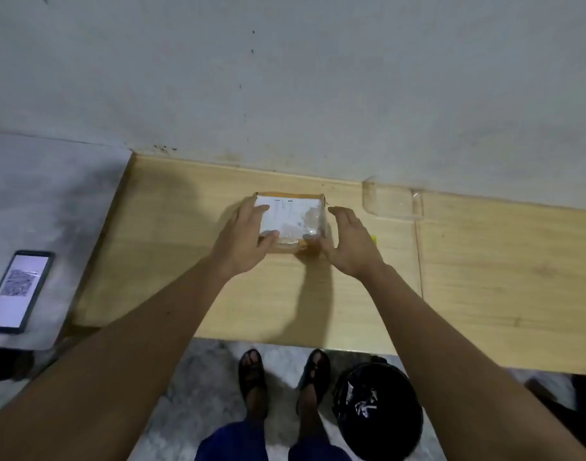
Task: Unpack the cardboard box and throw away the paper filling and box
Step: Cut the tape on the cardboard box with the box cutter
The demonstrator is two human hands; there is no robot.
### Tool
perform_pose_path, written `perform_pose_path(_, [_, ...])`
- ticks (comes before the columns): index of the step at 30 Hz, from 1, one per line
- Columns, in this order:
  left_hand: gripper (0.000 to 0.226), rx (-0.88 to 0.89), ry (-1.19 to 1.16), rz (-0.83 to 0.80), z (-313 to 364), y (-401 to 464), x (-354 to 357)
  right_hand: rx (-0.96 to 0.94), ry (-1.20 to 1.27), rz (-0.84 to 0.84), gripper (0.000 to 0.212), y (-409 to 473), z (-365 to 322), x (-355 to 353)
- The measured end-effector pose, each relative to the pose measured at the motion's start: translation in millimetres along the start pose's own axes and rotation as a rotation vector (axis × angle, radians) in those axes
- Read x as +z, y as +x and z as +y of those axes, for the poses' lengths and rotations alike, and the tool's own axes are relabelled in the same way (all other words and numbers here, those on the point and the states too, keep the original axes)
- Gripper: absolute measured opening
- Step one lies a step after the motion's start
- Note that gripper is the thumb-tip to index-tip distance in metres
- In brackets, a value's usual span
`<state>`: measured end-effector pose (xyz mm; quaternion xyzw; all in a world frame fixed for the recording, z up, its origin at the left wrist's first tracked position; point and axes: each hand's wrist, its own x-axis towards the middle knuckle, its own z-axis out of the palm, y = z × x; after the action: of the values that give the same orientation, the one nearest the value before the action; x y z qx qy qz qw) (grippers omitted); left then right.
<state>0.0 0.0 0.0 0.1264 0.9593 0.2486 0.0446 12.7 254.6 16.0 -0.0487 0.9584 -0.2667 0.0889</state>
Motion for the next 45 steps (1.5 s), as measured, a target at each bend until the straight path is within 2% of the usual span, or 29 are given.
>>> perform_pose_path(3, [0.069, -0.068, -0.042, -0.057, -2, 6, 12, 0.013, 0.052, 0.021, 0.070, 1, 10, 18])
perform_pose_path(5, [0.078, -0.150, -0.122, -0.078, 3, 12, 21, 0.023, 0.087, 0.024, 0.067, 0, 16, 28])
perform_pose_path(11, [0.089, -0.225, -0.250, -0.031, 2, 21, 38, 0.061, 0.144, 0.101, 0.061, -7, 28, 43])
perform_pose_path(15, [0.091, -0.219, -0.293, -0.028, -3, 22, 42, 0.228, 0.102, 0.204, 0.054, -21, 57, 47])
perform_pose_path(18, [0.093, -0.223, -0.310, -0.026, -4, 22, 43, 0.439, -0.051, 0.274, 0.052, -31, 83, 50])
perform_pose_path(20, [0.094, -0.231, -0.322, -0.022, -5, 22, 43, 0.590, -0.063, 0.244, 0.056, -35, 93, 52])
perform_pose_path(22, [0.094, -0.236, -0.341, -0.016, -6, 22, 44, 0.656, 0.022, 0.178, 0.054, -36, 97, 56])
perform_pose_path(26, [0.094, -0.231, -0.358, -0.001, -8, 21, 44, 0.630, 0.076, 0.166, 0.037, -32, 91, 61])
perform_pose_path(32, [0.092, -0.221, -0.375, 0.020, -9, 19, 43, 0.507, 0.355, 0.270, 0.031, -18, 57, 54])
perform_pose_path(35, [0.092, -0.214, -0.363, 0.017, -9, 18, 43, 0.491, 0.634, 0.205, 0.030, -18, 42, 47])
perform_pose_path(38, [0.089, -0.207, -0.339, 0.019, -11, 18, 41, 0.468, 0.789, 0.087, 0.039, -20, 35, 41])
perform_pose_path(40, [0.083, -0.223, -0.321, 0.043, -14, 22, 37, 0.436, 0.798, 0.047, 0.043, -23, 34, 41])
perform_pose_path(42, [0.078, -0.244, -0.311, 0.058, -18, 32, 28, 0.411, 0.736, 0.075, 0.041, -26, 33, 41])
perform_pose_path(45, [0.082, -0.269, -0.332, 0.025, -26, 52, 15, 0.405, 0.582, 0.200, 0.023, -27, 32, 38])
